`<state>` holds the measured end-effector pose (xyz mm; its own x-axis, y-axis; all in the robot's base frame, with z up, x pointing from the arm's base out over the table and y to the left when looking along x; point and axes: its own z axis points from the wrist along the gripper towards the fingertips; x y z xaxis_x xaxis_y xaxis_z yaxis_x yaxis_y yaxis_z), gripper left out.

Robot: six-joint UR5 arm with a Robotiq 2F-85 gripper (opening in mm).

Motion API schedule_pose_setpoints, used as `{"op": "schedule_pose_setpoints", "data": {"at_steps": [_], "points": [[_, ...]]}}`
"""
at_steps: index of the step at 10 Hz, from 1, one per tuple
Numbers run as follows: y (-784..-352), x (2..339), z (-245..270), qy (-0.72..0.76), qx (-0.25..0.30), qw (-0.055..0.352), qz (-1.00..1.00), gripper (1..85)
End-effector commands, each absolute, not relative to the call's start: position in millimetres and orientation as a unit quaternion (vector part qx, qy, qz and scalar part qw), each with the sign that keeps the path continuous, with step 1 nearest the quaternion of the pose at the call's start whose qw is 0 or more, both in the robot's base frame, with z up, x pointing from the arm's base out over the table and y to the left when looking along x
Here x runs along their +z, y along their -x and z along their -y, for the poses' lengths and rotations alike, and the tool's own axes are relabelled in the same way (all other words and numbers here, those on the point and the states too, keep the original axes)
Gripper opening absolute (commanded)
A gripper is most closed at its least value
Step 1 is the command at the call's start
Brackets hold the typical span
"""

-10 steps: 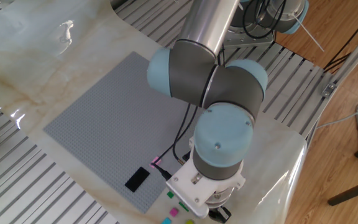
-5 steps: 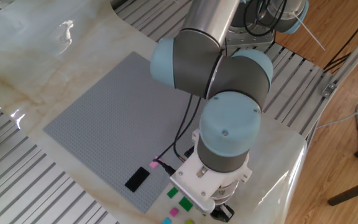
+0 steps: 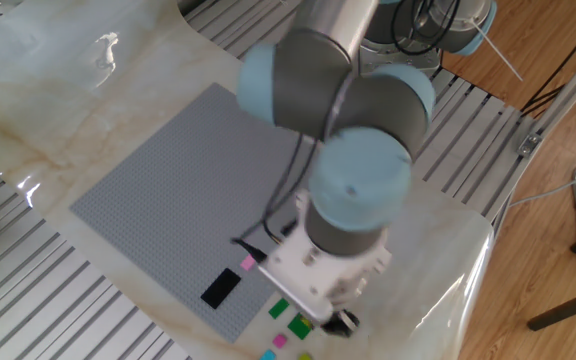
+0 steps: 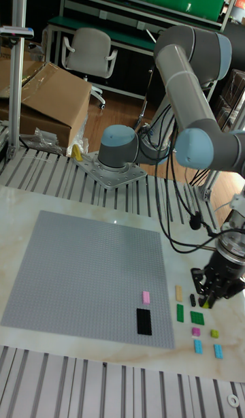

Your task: Stack small Lego blocks randomly, one at a time

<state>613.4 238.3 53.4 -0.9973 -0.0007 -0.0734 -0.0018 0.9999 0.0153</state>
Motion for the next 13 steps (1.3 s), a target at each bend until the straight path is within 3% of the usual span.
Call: {"op": "schedule_pose_setpoints", "data": {"at_steps": [1,3,6,7,11,13], "points": [[-607,65,-209,0.012,0.018,0.032,-0.999,1.3],[-613,65,-195,-0.032,-0.01,0.041,-0.999,1.3],[-612,67,-150,0.035,0.004,0.031,-0.999,1.3],[-610,68,-153,0.03,0.019,0.03,-0.999,1.3],[-612,65,-137,-0.033,-0.024,0.032,-0.999,1.3],[-611,58,-122,0.006,-0.006,0.043,-0.999,1.3]]}}
